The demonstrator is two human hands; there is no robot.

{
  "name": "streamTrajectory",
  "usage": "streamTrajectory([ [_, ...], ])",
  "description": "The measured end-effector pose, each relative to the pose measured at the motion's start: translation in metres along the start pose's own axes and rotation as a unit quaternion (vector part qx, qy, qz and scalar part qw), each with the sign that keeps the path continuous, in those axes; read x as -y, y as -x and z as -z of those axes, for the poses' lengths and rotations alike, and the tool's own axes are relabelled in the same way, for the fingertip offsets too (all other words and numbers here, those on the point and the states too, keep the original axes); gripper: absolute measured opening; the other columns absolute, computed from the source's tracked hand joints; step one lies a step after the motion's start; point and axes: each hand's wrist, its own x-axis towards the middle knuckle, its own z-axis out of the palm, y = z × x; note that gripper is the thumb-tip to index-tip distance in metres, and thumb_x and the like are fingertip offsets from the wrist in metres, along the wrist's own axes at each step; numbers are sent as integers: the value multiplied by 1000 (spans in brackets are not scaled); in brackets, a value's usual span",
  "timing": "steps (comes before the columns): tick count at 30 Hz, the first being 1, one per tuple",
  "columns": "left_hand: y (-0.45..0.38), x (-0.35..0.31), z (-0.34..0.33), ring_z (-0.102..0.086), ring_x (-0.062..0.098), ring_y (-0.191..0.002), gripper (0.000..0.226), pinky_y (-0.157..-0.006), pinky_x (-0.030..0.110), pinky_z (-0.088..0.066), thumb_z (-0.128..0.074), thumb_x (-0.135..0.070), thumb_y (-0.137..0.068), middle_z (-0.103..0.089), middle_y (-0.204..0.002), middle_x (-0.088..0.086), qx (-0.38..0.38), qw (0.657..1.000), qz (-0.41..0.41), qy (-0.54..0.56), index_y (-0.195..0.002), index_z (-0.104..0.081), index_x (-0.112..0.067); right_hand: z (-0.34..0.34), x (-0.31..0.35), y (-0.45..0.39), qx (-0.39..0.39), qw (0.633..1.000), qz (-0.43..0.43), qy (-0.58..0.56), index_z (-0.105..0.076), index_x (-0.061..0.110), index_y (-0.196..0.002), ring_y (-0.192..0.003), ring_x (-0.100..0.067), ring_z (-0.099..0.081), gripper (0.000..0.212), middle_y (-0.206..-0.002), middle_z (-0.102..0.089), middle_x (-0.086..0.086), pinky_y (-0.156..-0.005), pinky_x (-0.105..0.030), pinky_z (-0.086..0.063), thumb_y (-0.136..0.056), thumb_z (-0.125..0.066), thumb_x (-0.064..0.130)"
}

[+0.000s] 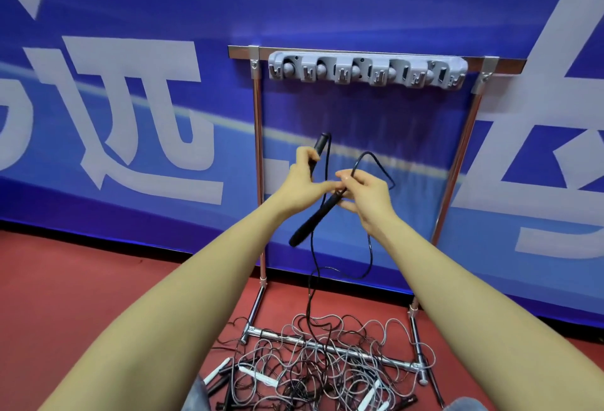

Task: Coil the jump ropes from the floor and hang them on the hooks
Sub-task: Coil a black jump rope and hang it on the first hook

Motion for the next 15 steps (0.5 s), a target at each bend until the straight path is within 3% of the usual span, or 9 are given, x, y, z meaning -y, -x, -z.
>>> streamTrajectory([
  [2,10,11,-4,-40,20,-70,65,-63,31,-39,-71,-17,-77,-38,-95,6,8,999,34,-28,-118,-21,-22,3,7,1,3,999,4,-49,-63,7,-99,-81,-20,-66,13,-83,-65,-10,-69,-30,-57,-97,-51,11],
  [5,20,20,-17,-52,28,-88,84,-74,37,-45,-79,-33,-70,-50,-109,9,-24,984,61,-164,-132,-23,-20,1,12,3,6,993,3,-116,-62,3,-97,-81,-22,-68,12,-83,-65,-11,-72,-30,-59,-97,-53,11],
  [7,21,21,-24,-53,29,-101,67,-80,38,-43,-74,-41,-75,-54,-112,7,-70,962,65,-255,-124,-37,-12,-2,14,6,9,990,0,-140,-62,3,-93,-81,-24,-68,12,-83,-65,-12,-69,-29,-59,-96,-53,9],
  [10,20,17,-26,-53,32,-100,34,-76,38,-39,-56,-32,-88,-56,-107,11,-118,927,39,-352,-110,-45,-9,0,14,7,9,989,-3,-147,-62,1,-93,-84,-26,-68,12,-86,-65,-14,-68,-28,-59,-96,-54,9],
  [15,20,14,-23,-49,29,-94,32,-71,32,-29,-53,-29,-86,-54,-106,9,-133,877,-1,-462,-109,-46,-9,3,15,10,7,992,-16,-127,-61,-2,-91,-83,-28,-69,13,-81,-66,-14,-72,-32,-59,-95,-56,9],
])
